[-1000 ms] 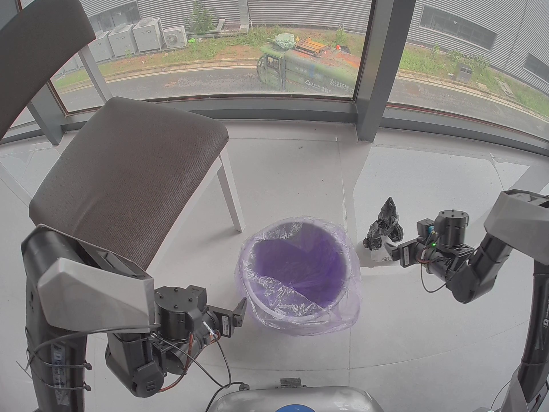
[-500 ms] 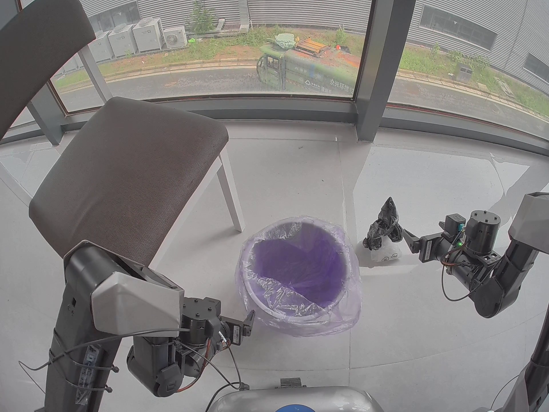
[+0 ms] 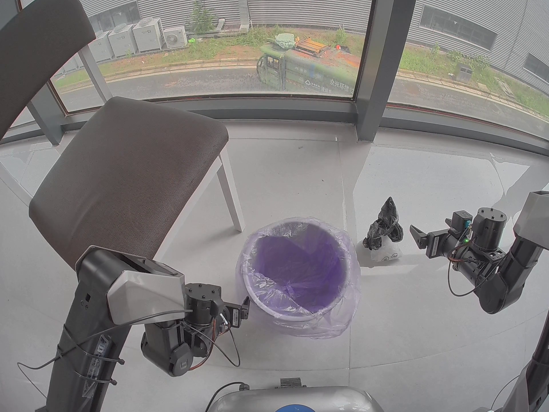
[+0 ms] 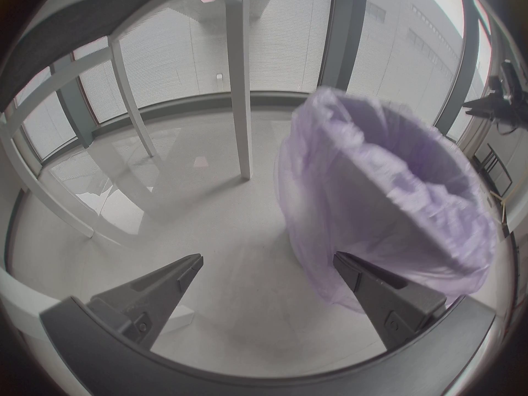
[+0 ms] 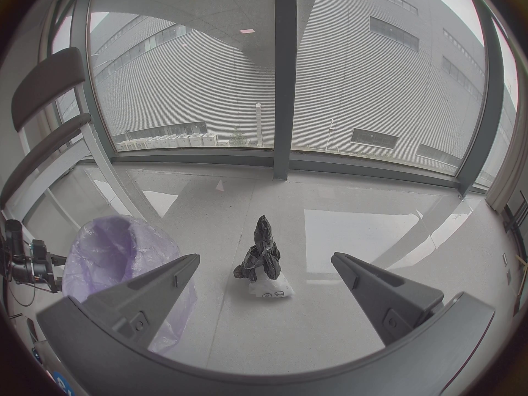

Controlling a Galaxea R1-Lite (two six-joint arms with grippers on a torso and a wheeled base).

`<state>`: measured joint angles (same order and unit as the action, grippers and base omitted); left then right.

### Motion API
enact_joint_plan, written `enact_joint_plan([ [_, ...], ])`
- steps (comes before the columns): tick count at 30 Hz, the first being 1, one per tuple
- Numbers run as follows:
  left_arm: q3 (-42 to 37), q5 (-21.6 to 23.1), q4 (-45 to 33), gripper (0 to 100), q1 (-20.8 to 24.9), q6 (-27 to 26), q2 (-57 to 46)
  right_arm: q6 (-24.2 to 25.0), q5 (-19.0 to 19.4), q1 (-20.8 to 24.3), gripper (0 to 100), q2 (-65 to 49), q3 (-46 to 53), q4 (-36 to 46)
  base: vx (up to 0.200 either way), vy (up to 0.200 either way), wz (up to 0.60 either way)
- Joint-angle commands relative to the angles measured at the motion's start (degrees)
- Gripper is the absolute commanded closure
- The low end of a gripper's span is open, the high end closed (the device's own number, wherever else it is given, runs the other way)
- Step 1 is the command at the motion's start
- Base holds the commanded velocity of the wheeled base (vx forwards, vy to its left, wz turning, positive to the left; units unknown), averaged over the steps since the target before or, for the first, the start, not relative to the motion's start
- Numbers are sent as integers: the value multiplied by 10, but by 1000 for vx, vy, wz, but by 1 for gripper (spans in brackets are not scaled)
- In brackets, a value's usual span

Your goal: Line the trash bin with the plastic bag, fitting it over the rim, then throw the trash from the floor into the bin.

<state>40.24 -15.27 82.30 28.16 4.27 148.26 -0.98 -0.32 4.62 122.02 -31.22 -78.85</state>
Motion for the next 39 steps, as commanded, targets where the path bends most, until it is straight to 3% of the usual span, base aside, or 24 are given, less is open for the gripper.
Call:
enact_joint_plan([
  [1, 71, 3, -68, 0, -24, -10, 18, -1, 1, -13, 0, 0, -3, 3, 0, 0, 0],
  [9, 111, 10, -128, 0, -42, -15, 12, -1, 15, -28, 0, 2, -10, 5, 0, 0, 0],
  [15, 99, 11, -90, 0, -42, -2, 19, 0, 16, -33, 0, 10, -19, 8, 0, 0, 0],
  [18, 72, 11, -19, 0, -38, 3, 25, 1, 17, -34, 0, 9, -22, 11, 0, 0, 0],
  [21, -20, 34, 77, 0, -34, -1, 6, 4, 18, -33, 0, 8, -23, 14, 0, 0, 0],
  [31, -176, 57, 77, 0, -31, 11, -112, 4, 20, -26, 0, 23, -22, 13, 0, 0, 0],
  [39, -189, 54, 77, 0, -28, 16, -140, 7, 20, -19, 0, 52, -33, 12, 0, 0, 0],
])
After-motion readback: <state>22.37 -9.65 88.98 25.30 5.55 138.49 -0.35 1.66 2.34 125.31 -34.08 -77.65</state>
